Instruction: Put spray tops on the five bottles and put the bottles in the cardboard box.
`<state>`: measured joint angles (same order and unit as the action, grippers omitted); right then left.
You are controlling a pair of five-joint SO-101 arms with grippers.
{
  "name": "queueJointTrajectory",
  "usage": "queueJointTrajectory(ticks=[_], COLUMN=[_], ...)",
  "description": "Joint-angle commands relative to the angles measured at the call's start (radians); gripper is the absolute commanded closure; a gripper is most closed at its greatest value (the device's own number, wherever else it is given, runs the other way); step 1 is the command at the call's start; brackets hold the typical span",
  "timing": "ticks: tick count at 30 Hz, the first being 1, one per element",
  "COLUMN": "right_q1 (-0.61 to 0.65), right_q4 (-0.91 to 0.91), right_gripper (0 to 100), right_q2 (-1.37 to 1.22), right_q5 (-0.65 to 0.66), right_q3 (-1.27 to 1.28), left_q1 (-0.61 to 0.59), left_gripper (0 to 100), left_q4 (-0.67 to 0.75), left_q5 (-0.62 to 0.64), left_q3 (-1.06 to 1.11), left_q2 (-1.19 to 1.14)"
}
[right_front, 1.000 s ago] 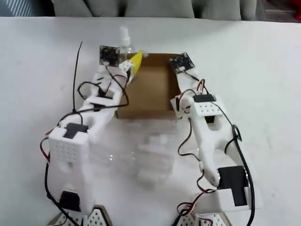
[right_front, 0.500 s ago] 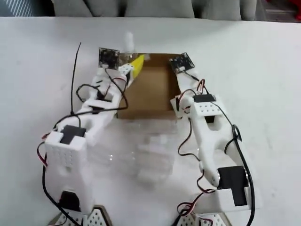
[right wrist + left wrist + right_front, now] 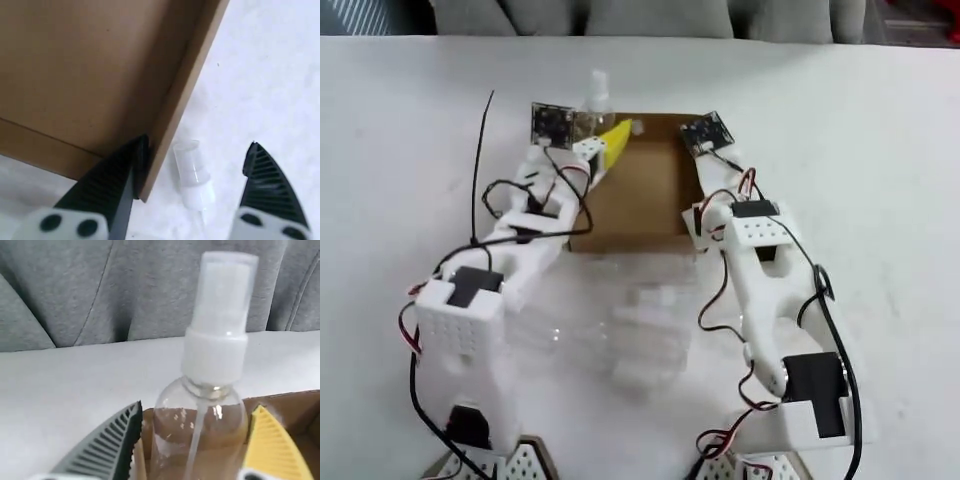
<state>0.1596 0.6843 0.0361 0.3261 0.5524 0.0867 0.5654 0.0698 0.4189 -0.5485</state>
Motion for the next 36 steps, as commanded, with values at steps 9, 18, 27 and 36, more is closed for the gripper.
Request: queueJointTrajectory(ticks=[9, 18, 27, 36], right_q1=[-0.016, -0.016, -0.018, -0.018], right_q4=[-0.053, -0.053, -0.053, -0.119], right_gripper=[72.3, 72.3, 72.3, 72.3], right_q2=[0.002, 0.001, -0.002, -0.11], right_q5=[-0.002, -0.002, -0.002, -0.002], right_q3=[-0.008, -0.008, -0.006, -0.014], left_q1=[-0.004, 0.004, -0.053, -0.154], left_gripper=[67, 67, 95, 98], left_q4=[-0.009, -0.043, -0.339, -0.376], left_q5=[-0.009, -0.009, -0.008, -0.006], left_q3=[0.103, 0.339, 0.439, 0.709], left_q2=[0.196, 0.421, 0.679, 0.969])
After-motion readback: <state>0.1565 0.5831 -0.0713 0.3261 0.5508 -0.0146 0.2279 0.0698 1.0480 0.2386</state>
